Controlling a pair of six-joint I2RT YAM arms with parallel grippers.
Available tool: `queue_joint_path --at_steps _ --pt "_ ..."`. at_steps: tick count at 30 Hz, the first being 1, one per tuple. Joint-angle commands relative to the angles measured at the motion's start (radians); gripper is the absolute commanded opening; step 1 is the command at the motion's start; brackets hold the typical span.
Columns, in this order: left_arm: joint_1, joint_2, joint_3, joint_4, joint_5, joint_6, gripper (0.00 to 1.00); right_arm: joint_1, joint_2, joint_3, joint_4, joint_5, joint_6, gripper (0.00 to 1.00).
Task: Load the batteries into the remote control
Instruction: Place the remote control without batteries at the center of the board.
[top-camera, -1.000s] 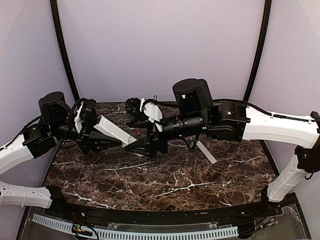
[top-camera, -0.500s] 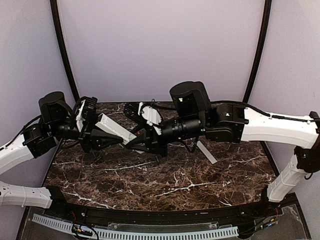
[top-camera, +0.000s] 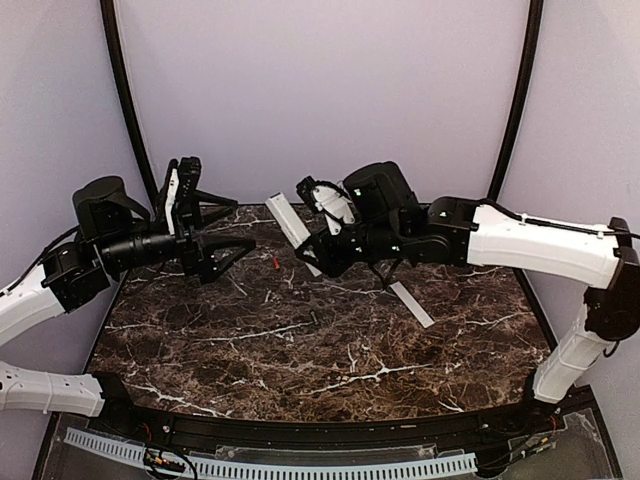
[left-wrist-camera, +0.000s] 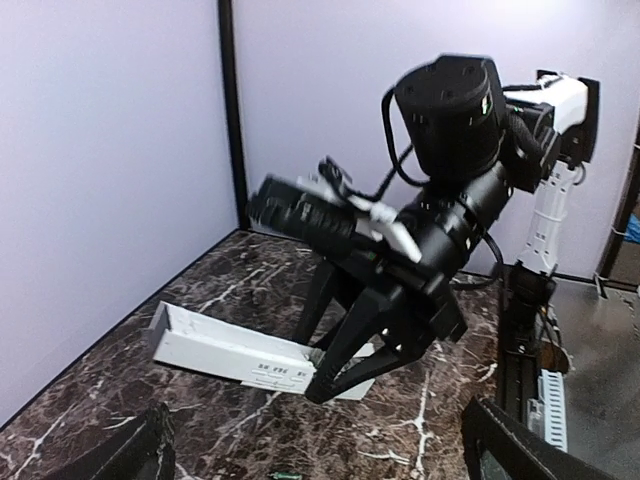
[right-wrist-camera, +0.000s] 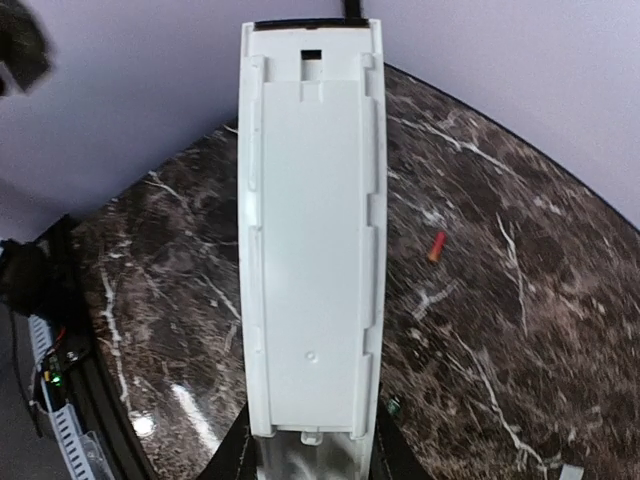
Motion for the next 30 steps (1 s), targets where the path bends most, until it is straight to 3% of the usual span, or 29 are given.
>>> queue_joint_path --at_steps 1,6,12,20,22,27,30 --pt "-0.004 0.006 0.067 -0.012 -0.323 -0.057 0.99 -0.106 0.129 -0.006 -0.3 0.183 0.319 0.0" --pt "0.017 0.057 0.085 -0.093 -0.472 -0.089 0.99 -0.131 0.264 -0.004 -0.41 0.215 0.422 0.0" --pt "0.072 0.068 0.072 -0.097 -0.426 -0.132 0.99 -0.16 0.402 0.012 -0.475 0.208 0.454 0.0" --pt "0.104 0.062 0.052 -0.082 -0.388 -0.14 0.99 -0.184 0.463 -0.018 -0.481 0.168 0.463 0.0" --pt "0.108 0.062 0.05 -0.081 -0.381 -0.139 0.99 -0.186 0.471 -0.016 -0.486 0.161 0.462 0.09" --pt "0.112 0.059 0.05 -0.079 -0.372 -0.14 0.99 -0.186 0.47 0.016 -0.529 0.169 0.447 0.49" --pt "0.114 0.059 0.049 -0.078 -0.367 -0.14 0.99 -0.185 0.464 0.073 -0.577 0.189 0.427 0.59"
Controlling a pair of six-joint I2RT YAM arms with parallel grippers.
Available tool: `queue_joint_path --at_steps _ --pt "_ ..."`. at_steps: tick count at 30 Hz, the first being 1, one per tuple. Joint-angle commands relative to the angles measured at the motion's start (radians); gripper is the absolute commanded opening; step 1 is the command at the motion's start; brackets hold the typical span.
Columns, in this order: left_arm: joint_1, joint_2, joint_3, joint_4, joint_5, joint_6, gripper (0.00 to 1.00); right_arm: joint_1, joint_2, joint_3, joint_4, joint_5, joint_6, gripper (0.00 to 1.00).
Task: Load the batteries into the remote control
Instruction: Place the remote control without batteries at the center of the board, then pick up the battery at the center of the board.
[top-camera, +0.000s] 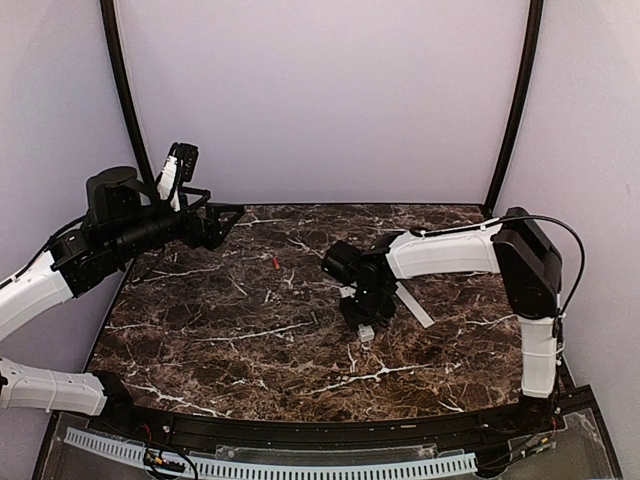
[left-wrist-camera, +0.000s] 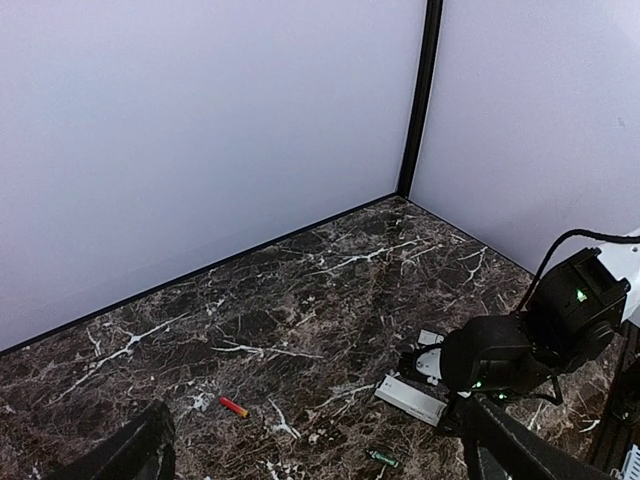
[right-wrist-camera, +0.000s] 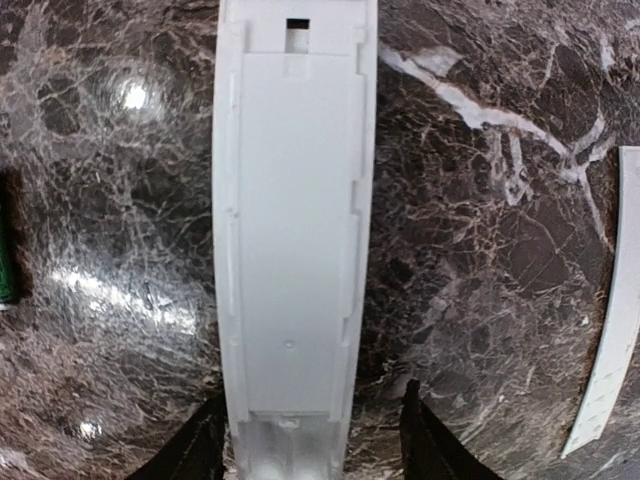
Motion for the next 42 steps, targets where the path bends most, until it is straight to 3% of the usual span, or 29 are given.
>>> queue_joint_path --at_steps 1,7,12,13,20,27,36,42 --pt "0.008 -0.02 -0.016 0.005 0.022 -0.007 0.99 -0.006 0.008 0.092 -0.1 0.026 -0.02 0.6" --pt "0.011 -0.023 -0.023 0.008 0.027 -0.009 0.99 0.061 0.015 0.283 -0.137 0.12 -0.086 0.59" --pt "0.014 -0.023 -0.025 0.009 0.028 -0.011 0.99 0.084 0.127 0.412 -0.108 0.026 -0.113 0.31" --pt "0.014 -0.026 -0.025 0.009 0.027 -0.009 0.99 0.083 0.146 0.435 -0.115 0.029 -0.101 0.29" --pt "0.016 -0.029 -0.035 0.021 0.04 -0.011 0.99 0.081 0.288 0.566 -0.136 -0.03 -0.079 0.33" --pt "0.019 -0.033 -0.039 0.022 0.048 -0.012 0.99 0.079 0.335 0.546 -0.137 -0.066 -0.051 0.28" --pt "0.021 -0.036 -0.039 0.021 0.04 -0.006 0.99 0.082 0.32 0.494 -0.14 -0.086 -0.033 0.0" --pt "0.021 -0.033 -0.041 0.019 0.048 -0.002 0.99 0.081 0.242 0.439 -0.107 -0.095 -0.041 0.0"
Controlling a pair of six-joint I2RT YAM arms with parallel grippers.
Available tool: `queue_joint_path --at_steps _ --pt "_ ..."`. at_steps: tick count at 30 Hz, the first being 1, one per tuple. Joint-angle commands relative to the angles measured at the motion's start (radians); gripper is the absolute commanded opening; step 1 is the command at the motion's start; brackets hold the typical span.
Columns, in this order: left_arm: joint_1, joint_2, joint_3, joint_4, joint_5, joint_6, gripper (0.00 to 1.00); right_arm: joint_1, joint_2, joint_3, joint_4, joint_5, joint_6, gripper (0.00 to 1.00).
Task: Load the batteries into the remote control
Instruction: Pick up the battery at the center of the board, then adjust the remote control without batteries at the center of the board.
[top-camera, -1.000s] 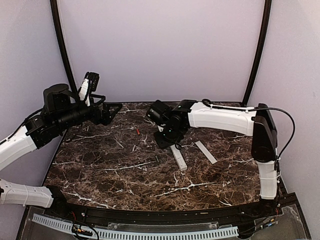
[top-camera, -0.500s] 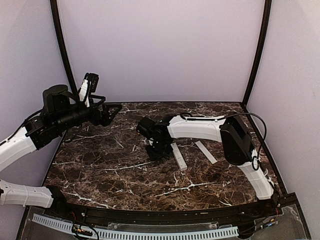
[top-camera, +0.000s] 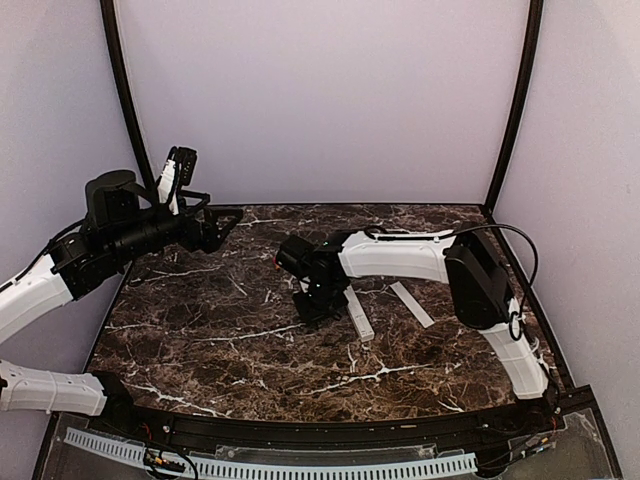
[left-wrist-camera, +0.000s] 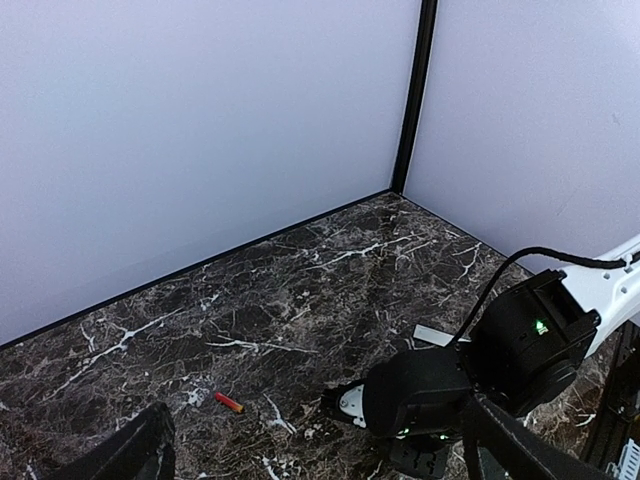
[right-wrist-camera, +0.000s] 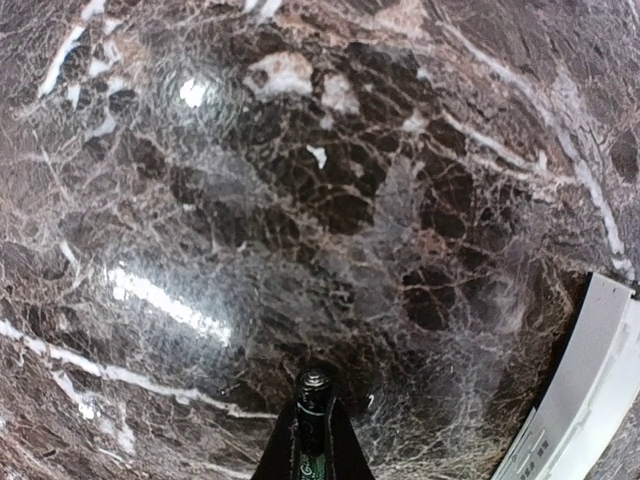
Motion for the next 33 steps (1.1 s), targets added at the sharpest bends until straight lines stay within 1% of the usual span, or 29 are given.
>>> queue_joint_path --at_steps 1,6,12,13,15,16,17,18,19,20,21,22,23,24,25,26,28,30,33 --pt "0.006 -0.016 -0.014 0.012 0.012 0.002 0.99 -0.002 -0.081 -0.055 0.01 -0.021 -0.004 0.0" --pt "0.008 0.008 -0.013 0.009 0.039 0.008 0.99 -0.025 -0.214 -0.149 0.098 -0.034 -0.023 0.0" --pt "0.013 0.106 0.018 -0.024 0.087 0.034 0.98 -0.087 -0.42 -0.369 0.272 -0.104 -0.022 0.0" --pt "0.013 0.142 0.026 -0.029 0.093 0.038 0.97 -0.101 -0.459 -0.409 0.301 -0.118 -0.023 0.0" --pt "0.013 0.204 0.063 -0.033 0.122 0.07 0.89 -0.135 -0.53 -0.481 0.344 -0.143 -0.021 0.0" --pt "0.013 0.227 0.072 -0.03 0.149 0.118 0.83 -0.155 -0.565 -0.521 0.363 -0.153 -0.02 0.0" --pt "0.011 0.275 0.087 -0.014 0.18 0.143 0.81 -0.174 -0.597 -0.558 0.379 -0.158 -0.02 0.0" --pt "0.007 0.298 0.093 -0.001 0.195 0.208 0.78 -0.196 -0.628 -0.599 0.393 -0.162 -0.021 0.0" --pt "0.005 0.348 0.1 0.035 0.231 0.247 0.77 -0.216 -0.656 -0.634 0.402 -0.167 -0.022 0.0" --pt "-0.002 0.401 0.102 0.062 0.257 0.33 0.76 -0.245 -0.679 -0.666 0.411 -0.171 -0.025 0.0" --pt "-0.012 0.426 0.108 0.102 0.31 0.38 0.76 -0.265 -0.707 -0.697 0.419 -0.175 -0.028 0.0" --pt "-0.016 0.483 0.113 0.111 0.345 0.495 0.76 -0.286 -0.723 -0.723 0.433 -0.179 -0.032 0.0" --pt "-0.026 0.515 0.13 0.101 0.409 0.557 0.77 -0.307 -0.731 -0.748 0.449 -0.188 -0.035 0.0" --pt "-0.032 0.576 0.144 0.082 0.432 0.683 0.78 -0.326 -0.732 -0.766 0.462 -0.198 -0.04 0.0" --pt "-0.045 0.612 0.183 0.025 0.449 0.739 0.78 -0.341 -0.725 -0.774 0.472 -0.205 -0.05 0.0" --pt "-0.051 0.681 0.206 -0.002 0.448 0.819 0.78 -0.352 -0.71 -0.776 0.479 -0.201 -0.064 0.0" --pt "-0.059 0.768 0.29 -0.081 0.438 0.874 0.75 -0.37 -0.662 -0.763 0.492 -0.196 -0.089 0.0" --pt "-0.068 0.824 0.305 -0.082 0.431 0.903 0.74 -0.381 -0.601 -0.736 0.501 -0.202 -0.111 0.0" --pt "-0.091 0.86 0.287 -0.052 0.388 0.923 0.73 -0.383 -0.498 -0.666 0.51 -0.221 -0.139 0.0"
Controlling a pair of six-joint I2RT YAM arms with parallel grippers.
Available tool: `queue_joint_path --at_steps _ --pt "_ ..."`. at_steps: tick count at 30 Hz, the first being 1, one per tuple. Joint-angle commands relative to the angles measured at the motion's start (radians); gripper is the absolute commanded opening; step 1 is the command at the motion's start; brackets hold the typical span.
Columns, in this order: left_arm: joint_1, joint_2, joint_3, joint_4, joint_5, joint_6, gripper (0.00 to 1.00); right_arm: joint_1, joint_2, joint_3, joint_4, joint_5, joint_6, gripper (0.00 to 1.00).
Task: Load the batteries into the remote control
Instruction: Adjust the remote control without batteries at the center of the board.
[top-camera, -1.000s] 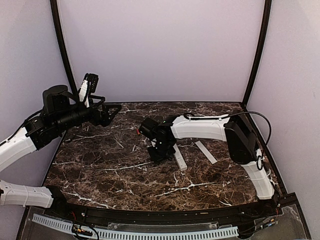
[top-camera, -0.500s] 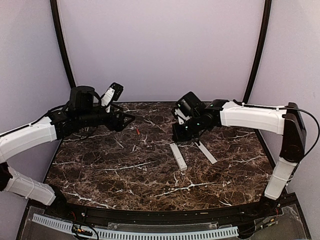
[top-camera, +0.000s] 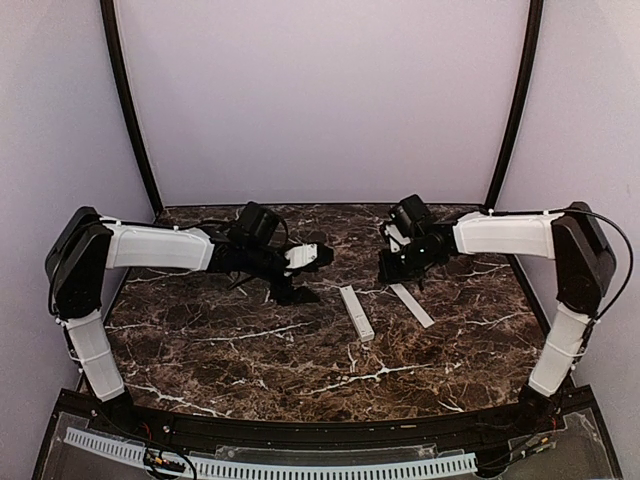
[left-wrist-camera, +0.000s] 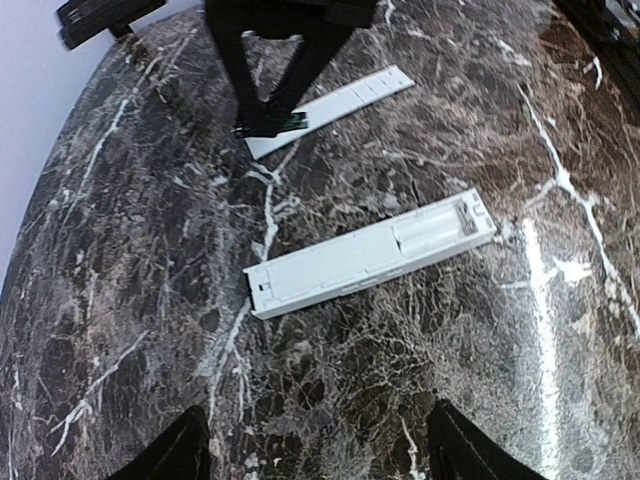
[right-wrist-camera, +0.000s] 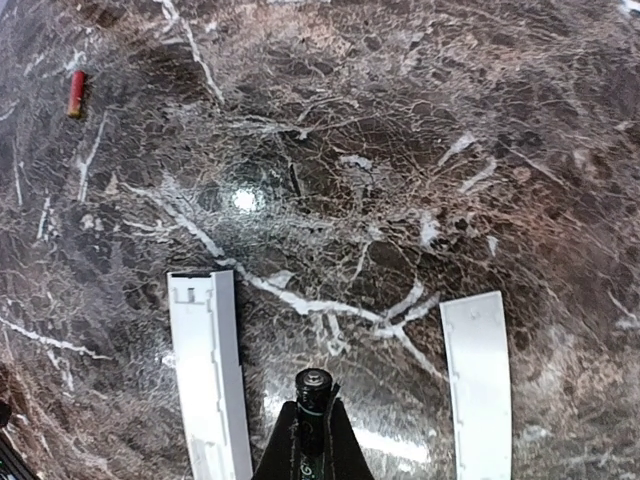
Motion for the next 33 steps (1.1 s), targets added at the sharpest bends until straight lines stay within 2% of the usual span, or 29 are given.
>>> queue_joint_path --at_steps 1,8,13,19,23,27,30,33 --pt "-0.024 0.025 -0.01 -0.034 -0.009 0.14 0.73 -0.003 0.125 0.087 0.057 -0.04 -0.055 0.0" --pt "-0.027 0.007 -0.073 -0.031 -0.054 0.083 0.72 0.001 0.284 0.198 0.08 -0.127 -0.061 0.0" --pt "-0.027 -0.003 -0.127 -0.015 -0.126 0.055 0.68 0.04 0.363 0.255 0.057 -0.134 -0.062 0.0" --pt "-0.027 -0.036 -0.208 0.035 -0.185 0.064 0.61 0.093 0.393 0.278 0.065 -0.167 -0.069 0.0" --pt "-0.028 -0.058 -0.223 0.027 -0.185 0.089 0.61 0.127 0.395 0.283 0.073 -0.206 -0.081 0.0" --pt "-0.027 -0.061 -0.213 -0.035 -0.162 0.091 0.64 0.166 0.398 0.291 0.074 -0.247 -0.094 0.0" --pt "-0.031 -0.07 -0.213 -0.05 -0.118 0.088 0.72 0.175 0.357 0.279 0.086 -0.288 -0.09 0.0" --pt "-0.038 -0.062 -0.213 -0.027 -0.07 0.072 0.77 0.163 0.288 0.265 0.08 -0.261 -0.112 0.0"
